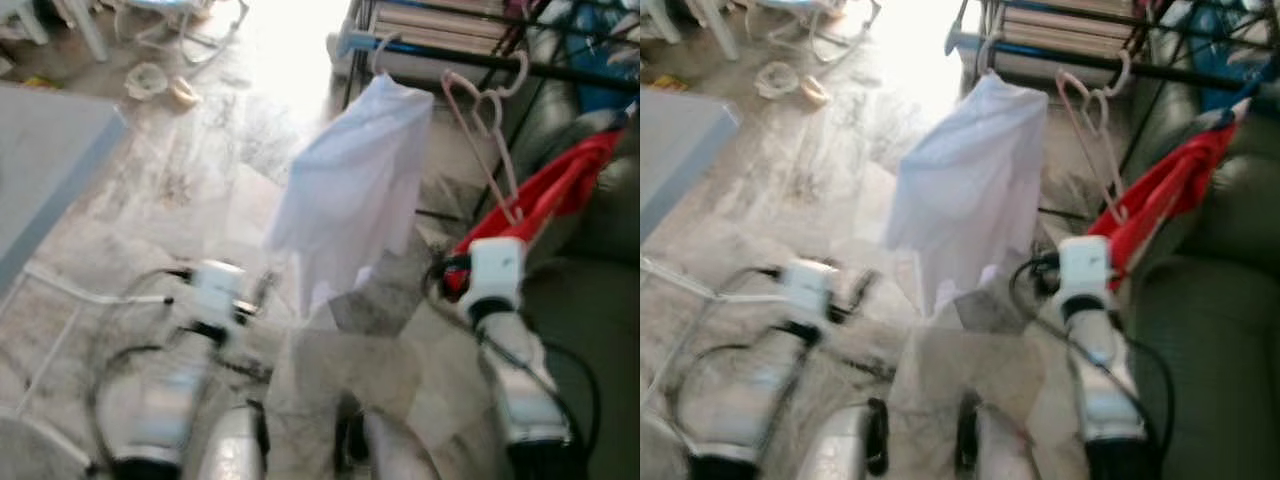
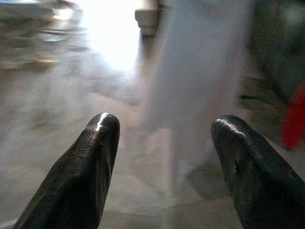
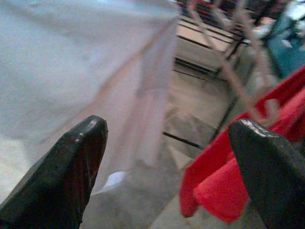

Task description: Hang hanger

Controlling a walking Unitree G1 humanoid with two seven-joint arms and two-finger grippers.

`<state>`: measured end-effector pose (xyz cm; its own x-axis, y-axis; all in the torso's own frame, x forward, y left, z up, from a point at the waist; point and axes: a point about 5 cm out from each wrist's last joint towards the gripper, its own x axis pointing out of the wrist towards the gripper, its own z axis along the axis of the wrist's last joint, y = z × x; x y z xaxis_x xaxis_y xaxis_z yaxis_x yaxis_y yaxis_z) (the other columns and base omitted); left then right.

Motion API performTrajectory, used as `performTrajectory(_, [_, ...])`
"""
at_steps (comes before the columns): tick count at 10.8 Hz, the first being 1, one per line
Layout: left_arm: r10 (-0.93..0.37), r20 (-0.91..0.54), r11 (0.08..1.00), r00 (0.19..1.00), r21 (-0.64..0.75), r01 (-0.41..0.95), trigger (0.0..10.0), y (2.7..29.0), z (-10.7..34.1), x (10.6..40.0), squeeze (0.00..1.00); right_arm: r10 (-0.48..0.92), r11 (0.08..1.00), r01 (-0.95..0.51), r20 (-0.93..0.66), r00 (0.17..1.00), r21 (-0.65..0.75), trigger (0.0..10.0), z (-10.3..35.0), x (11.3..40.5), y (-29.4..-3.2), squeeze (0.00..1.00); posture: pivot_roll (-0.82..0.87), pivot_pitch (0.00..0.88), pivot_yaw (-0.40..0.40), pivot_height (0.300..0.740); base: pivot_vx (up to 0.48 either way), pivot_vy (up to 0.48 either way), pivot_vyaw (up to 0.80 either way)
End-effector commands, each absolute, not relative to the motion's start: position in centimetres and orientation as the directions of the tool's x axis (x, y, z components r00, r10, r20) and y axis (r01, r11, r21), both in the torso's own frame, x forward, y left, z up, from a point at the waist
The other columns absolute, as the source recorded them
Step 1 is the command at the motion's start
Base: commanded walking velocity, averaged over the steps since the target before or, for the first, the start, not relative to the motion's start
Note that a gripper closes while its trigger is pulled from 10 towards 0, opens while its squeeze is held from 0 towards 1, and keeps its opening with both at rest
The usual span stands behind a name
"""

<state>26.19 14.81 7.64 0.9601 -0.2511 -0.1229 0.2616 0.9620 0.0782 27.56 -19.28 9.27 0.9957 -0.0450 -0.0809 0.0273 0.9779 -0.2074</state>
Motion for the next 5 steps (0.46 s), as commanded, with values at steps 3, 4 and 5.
performTrajectory(3, [-0.212, -0.132, 0.972, 0.968, 0.075, 0.223, 10.0, 15.0, 7.3, 25.6, 0.00, -0.070, 0.984, 0.065, -0.024, 0.997, -0.164, 10.0, 9.3, 27.6, -19.4, 0.00, 0.10, 0.121, -0.036, 0.740, -0.265, 0.000, 0.00])
performTrajectory(4, [-0.196, -0.125, 0.975, 0.973, 0.077, 0.206, 10.0, 15.2, 7.4, 25.8, 0.00, -0.102, 0.986, 0.095, -0.043, 0.994, -0.139, 10.0, 8.7, 27.6, -19.3, 0.00, 0.09, 0.117, -0.027, 0.740, -0.259, 0.000, 0.00])
performTrajectory(5, [-0.186, -0.121, 0.978, 0.975, 0.076, 0.196, 10.0, 15.4, 7.6, 25.9, 0.00, -0.088, 0.989, 0.078, -0.074, 0.993, -0.125, 10.0, 8.1, 27.6, -18.5, 0.00, 0.08, 0.126, -0.027, 0.740, -0.255, 0.000, 0.00])
